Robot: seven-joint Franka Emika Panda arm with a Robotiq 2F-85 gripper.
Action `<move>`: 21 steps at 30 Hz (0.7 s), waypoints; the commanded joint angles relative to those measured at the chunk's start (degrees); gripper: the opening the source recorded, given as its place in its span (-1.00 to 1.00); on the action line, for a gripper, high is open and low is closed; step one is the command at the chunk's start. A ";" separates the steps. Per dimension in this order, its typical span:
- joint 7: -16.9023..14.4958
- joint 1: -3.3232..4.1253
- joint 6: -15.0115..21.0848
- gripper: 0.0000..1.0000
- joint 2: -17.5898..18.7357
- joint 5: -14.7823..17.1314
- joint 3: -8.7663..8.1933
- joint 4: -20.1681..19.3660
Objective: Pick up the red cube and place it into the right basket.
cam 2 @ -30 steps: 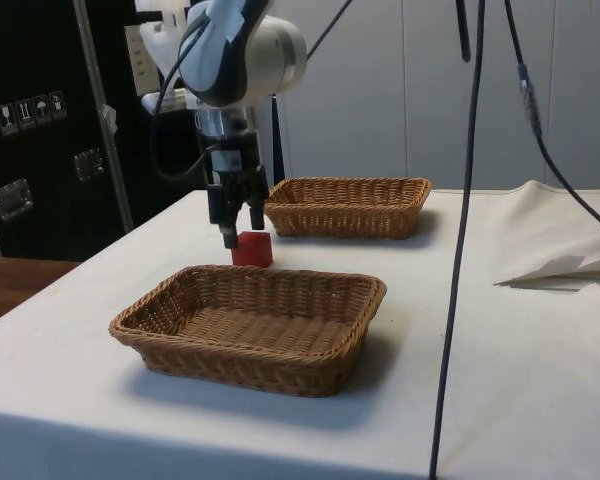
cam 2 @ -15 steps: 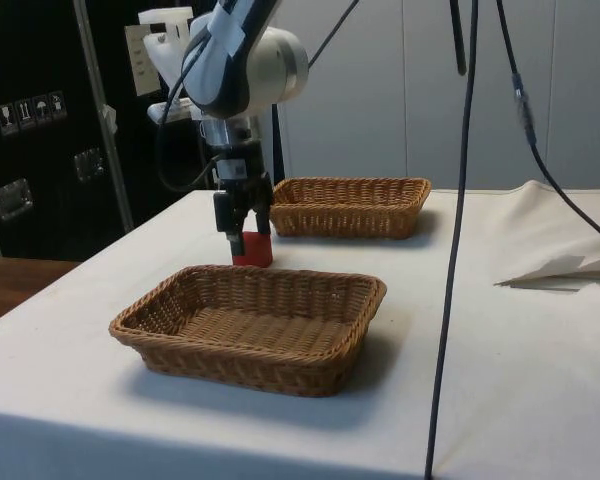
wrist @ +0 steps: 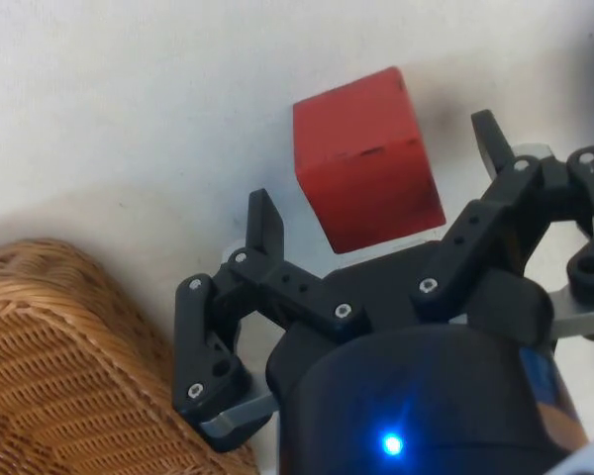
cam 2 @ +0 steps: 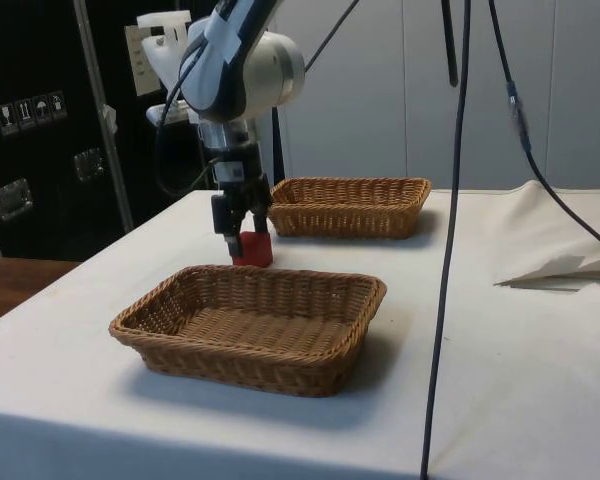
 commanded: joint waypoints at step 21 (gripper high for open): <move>-0.34 -0.40 0.23 -0.99 -0.11 0.40 -0.11 0.23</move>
